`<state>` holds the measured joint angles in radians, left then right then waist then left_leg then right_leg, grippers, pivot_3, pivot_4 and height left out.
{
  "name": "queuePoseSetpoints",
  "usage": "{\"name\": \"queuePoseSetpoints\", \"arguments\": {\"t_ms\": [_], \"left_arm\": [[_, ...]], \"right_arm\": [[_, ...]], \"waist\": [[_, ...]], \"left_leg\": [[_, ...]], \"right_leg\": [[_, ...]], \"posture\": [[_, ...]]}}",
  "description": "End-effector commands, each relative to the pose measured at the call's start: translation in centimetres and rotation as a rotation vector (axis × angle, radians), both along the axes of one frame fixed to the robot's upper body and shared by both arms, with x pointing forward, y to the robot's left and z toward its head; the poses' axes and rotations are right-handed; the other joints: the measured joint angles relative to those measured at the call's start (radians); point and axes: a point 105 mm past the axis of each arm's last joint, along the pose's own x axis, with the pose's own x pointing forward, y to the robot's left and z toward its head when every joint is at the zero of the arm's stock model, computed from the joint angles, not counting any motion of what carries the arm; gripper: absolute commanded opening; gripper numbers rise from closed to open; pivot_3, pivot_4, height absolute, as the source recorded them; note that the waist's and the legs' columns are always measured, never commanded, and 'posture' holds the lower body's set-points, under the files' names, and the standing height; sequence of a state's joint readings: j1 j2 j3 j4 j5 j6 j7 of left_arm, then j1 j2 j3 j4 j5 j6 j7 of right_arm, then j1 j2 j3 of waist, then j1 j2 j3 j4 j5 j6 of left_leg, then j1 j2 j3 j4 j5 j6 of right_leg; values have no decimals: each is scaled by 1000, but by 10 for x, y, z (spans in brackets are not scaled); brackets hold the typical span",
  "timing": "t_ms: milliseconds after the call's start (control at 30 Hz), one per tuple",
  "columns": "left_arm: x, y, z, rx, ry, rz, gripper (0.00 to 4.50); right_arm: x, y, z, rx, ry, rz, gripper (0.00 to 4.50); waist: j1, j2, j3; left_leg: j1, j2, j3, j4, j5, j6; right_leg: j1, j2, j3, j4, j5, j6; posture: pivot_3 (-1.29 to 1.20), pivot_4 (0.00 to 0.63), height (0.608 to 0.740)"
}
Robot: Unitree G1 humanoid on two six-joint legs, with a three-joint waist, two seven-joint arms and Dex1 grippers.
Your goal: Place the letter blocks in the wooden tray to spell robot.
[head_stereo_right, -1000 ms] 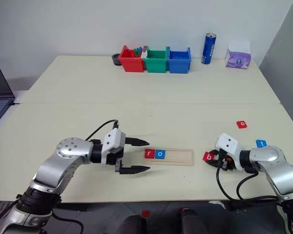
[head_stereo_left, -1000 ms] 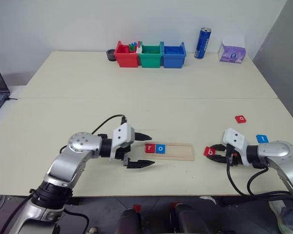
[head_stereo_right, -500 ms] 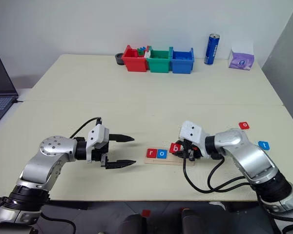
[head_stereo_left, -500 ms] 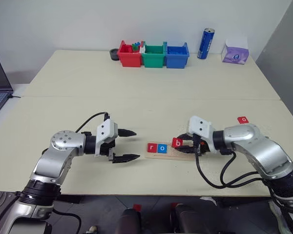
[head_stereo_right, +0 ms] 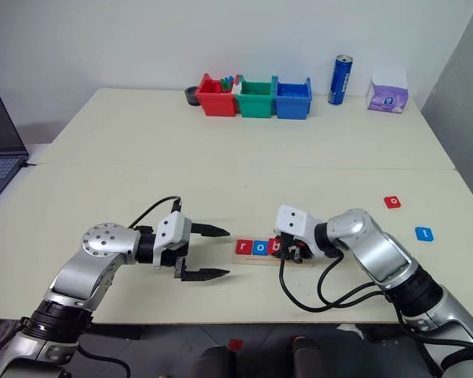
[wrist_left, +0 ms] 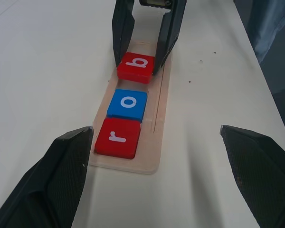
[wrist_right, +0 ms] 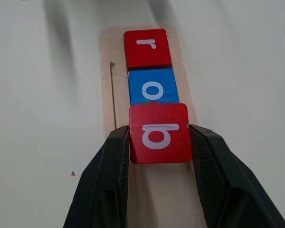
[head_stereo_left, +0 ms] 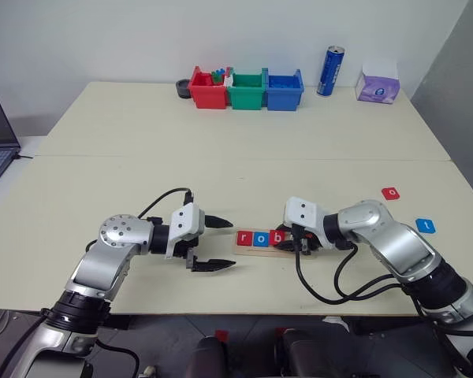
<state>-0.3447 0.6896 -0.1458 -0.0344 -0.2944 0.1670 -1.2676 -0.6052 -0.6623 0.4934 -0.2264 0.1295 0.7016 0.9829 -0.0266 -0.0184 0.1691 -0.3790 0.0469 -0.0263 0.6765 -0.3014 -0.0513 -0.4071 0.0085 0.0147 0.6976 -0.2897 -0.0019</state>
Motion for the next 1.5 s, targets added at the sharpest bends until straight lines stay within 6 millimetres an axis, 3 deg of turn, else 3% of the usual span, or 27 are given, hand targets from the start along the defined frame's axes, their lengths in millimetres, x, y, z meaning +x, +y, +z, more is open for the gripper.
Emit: {"name": "queuePoseSetpoints", "arguments": {"t_ms": [33,800,1100,1233,1333,1400,1500], "left_arm": [[3,-1,10,-12,-41,-3,4500],[6,-4,13,-22,-57,19,4500],[4,-3,11,-22,-55,19,4500],[4,-2,10,-20,-54,21,4500],[4,-1,10,-20,-53,23,4500],[4,-1,10,-20,-52,24,4500],[4,-1,10,-20,-51,19,4500]], "right_arm": [[3,1,8,-10,-41,28,1512],[7,0,8,-17,-28,27,1512],[5,2,18,20,-35,33,4453],[0,0,43,96,-46,21,4453],[-1,-6,43,96,-52,-8,4453],[-2,-11,40,91,-51,-27,4089],[-4,-18,25,38,-56,-38,3131]], "waist": [[0,0,0],[0,0,0],[0,0,0],[0,0,0],[0,0,0],[0,0,0],[1,0,0]], "left_leg": [[0,0,0,0,0,0],[0,0,0,0,0,0],[0,0,0,0,0,0],[0,0,0,0,0,0],[0,0,0,0,0,0],[0,0,0,0,0,0],[0,0,0,0,0,0]], "right_leg": [[0,0,0,0,0,0],[0,0,0,0,0,0],[0,0,0,0,0,0],[0,0,0,0,0,0],[0,0,0,0,0,0],[0,0,0,0,0,0],[0,0,0,0,0,0]], "posture": [[0,150,740],[0,150,740],[0,150,740],[0,150,740],[0,150,740],[0,150,740],[0,150,740]]}}
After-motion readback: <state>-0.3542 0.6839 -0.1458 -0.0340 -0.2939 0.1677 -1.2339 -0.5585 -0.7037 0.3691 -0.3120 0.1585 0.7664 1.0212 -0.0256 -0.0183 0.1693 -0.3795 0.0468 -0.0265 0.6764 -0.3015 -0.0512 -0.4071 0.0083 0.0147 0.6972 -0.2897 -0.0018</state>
